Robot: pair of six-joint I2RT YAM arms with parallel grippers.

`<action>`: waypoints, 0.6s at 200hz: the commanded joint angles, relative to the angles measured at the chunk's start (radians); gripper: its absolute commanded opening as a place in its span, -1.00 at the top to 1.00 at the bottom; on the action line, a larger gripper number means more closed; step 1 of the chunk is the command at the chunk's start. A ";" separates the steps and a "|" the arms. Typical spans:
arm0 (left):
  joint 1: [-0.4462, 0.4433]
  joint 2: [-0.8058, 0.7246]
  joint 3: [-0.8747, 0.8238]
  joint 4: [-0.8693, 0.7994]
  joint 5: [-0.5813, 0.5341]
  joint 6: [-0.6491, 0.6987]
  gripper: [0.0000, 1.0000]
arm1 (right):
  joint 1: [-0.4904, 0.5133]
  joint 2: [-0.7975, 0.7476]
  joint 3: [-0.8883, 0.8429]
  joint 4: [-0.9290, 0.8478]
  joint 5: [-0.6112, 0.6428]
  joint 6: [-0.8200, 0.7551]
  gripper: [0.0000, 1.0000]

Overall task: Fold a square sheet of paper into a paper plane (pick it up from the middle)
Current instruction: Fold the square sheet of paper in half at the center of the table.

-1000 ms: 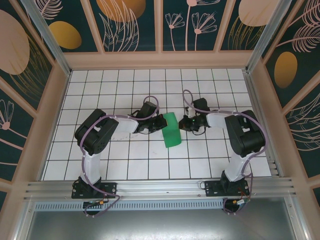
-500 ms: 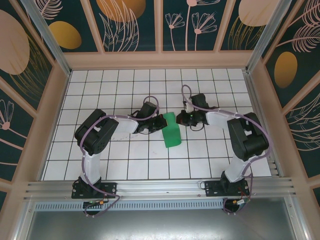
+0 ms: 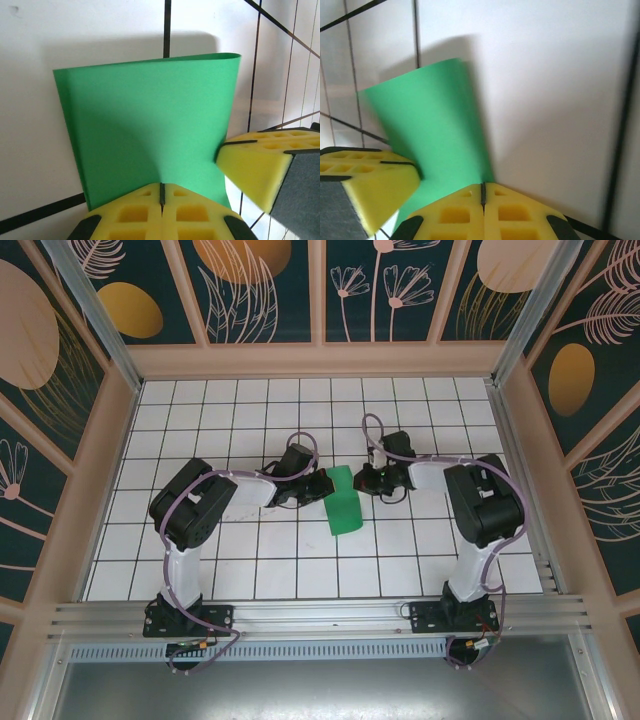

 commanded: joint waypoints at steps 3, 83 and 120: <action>0.014 0.136 -0.098 -0.315 -0.181 0.044 1.00 | -0.034 -0.056 0.002 -0.067 0.093 -0.019 1.00; 0.013 0.143 -0.081 -0.330 -0.181 0.046 1.00 | 0.109 0.060 0.169 -0.050 0.099 0.051 1.00; 0.014 0.139 -0.093 -0.332 -0.185 0.043 1.00 | 0.099 0.111 0.179 -0.050 0.128 0.063 1.00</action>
